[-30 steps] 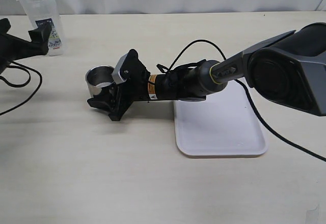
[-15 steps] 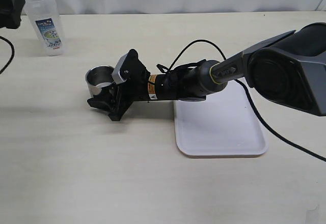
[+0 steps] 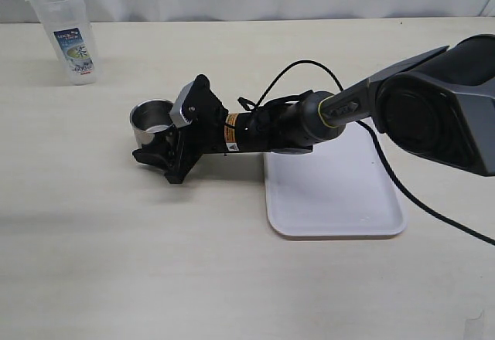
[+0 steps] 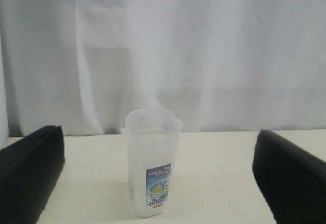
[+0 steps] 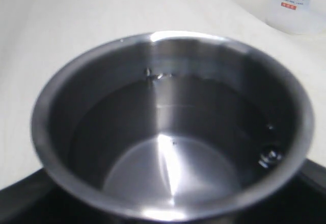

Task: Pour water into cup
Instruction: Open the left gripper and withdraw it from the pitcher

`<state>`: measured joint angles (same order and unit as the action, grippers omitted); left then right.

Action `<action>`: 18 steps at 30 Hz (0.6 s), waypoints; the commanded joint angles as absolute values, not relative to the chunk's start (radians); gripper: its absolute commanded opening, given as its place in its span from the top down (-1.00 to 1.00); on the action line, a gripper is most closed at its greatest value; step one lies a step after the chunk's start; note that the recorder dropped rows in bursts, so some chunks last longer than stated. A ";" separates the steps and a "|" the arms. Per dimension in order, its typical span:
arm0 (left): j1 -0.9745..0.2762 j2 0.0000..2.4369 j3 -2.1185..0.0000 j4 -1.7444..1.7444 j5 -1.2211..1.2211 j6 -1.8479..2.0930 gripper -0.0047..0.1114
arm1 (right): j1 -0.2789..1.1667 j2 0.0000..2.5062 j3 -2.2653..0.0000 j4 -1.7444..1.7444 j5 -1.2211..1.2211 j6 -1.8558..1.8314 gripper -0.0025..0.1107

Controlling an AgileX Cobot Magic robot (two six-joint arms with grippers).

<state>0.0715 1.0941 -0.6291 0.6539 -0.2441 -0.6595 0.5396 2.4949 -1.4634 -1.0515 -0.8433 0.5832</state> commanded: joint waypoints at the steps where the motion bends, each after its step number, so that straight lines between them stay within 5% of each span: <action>1: 0.074 0.996 -0.620 0.678 -0.158 -0.711 -0.68 | 0.538 2.498 -1.464 -1.058 -0.827 0.590 0.88; 18: -0.159 0.705 -0.618 0.673 0.025 -0.736 -0.68 | 0.538 2.498 -1.464 -1.058 -0.827 0.590 0.88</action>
<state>-0.1304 0.7600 -0.6190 0.6749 -0.0151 -0.7281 0.5396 2.4949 -1.4634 -1.0515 -0.8433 0.5832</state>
